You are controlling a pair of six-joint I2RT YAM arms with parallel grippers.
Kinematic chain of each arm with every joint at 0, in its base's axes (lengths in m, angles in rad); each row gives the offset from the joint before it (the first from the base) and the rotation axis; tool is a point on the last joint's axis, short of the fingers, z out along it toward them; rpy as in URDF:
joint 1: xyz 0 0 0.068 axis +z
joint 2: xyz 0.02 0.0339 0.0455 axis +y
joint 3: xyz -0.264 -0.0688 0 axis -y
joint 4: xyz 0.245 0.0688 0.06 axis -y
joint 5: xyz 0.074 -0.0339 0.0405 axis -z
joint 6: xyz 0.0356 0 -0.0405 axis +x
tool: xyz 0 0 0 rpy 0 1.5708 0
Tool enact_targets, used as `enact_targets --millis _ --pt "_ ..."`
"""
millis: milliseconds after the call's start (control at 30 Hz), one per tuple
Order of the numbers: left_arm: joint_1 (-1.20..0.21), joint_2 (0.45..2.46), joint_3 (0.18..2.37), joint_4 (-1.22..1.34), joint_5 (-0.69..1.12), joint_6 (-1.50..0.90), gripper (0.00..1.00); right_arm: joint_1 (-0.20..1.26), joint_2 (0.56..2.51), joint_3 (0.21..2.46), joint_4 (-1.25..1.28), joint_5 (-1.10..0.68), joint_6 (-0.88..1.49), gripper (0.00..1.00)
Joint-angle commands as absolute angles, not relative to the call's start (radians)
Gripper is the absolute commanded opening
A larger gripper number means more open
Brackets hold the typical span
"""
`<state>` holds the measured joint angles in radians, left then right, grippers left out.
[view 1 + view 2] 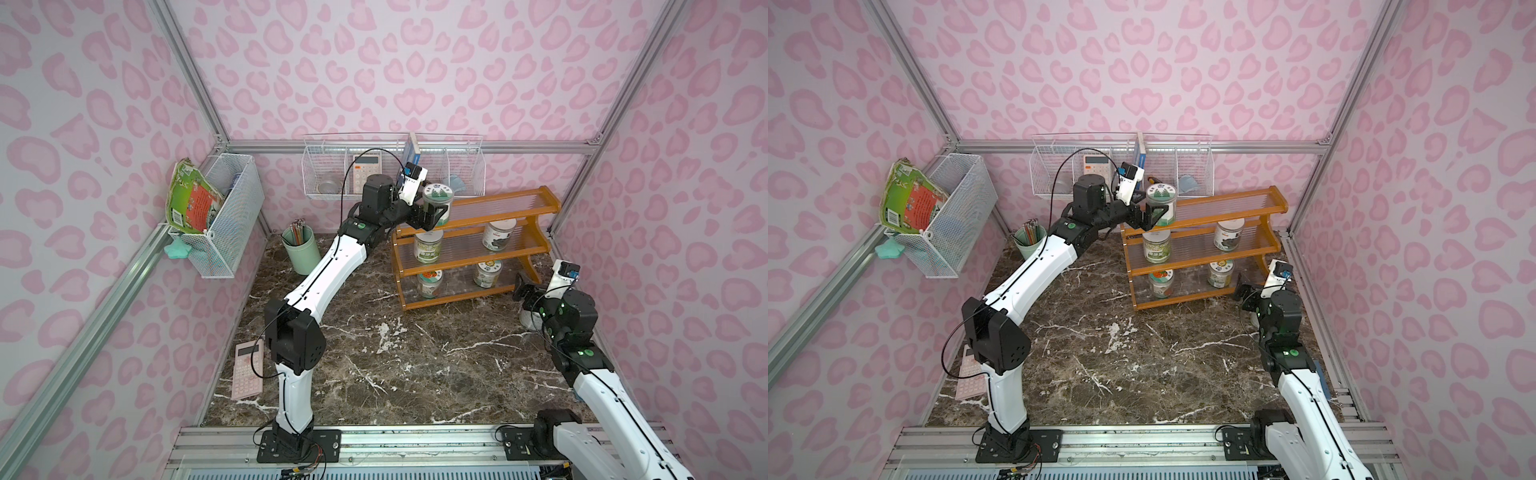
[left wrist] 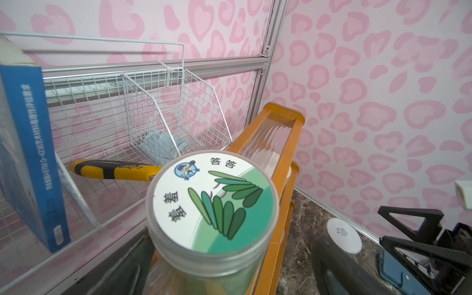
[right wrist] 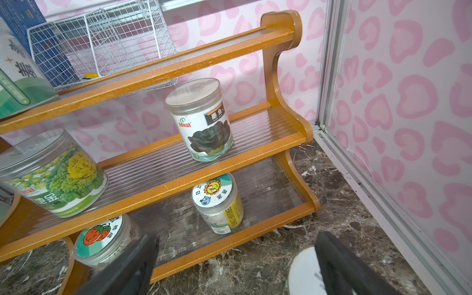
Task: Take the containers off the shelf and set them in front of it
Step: 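Pick up a container from the shelf.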
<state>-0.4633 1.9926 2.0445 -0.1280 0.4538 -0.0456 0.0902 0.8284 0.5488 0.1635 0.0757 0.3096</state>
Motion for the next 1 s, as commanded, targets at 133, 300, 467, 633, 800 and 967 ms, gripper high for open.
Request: enact_targets --millis 133,300,467,633,800,967 --pt "-0.472 2.015 2.056 -0.111 0.4 -0.037 0.99 0.091 0.833 0.545 0.2 0.075 0.308 0.99" --pt "-0.476 2.012 2.023 -0.064 0.373 -0.043 1.0 0.091 0.834 0.536 0.208 0.074 0.309 0.99" --pt "-0.479 2.023 2.017 -0.02 0.374 -0.055 0.99 0.091 0.841 0.527 0.216 0.071 0.313 0.99" --pt "-0.48 2.039 2.022 0.003 0.374 -0.066 1.0 0.089 0.841 0.526 0.215 0.069 0.31 0.99" --pt "-0.482 2.065 2.057 0.002 0.386 -0.067 0.99 0.087 0.841 0.527 0.211 0.068 0.305 0.99" --pt "-0.485 2.075 2.068 0.003 0.388 -0.06 0.99 0.084 0.841 0.526 0.21 0.066 0.305 0.99"
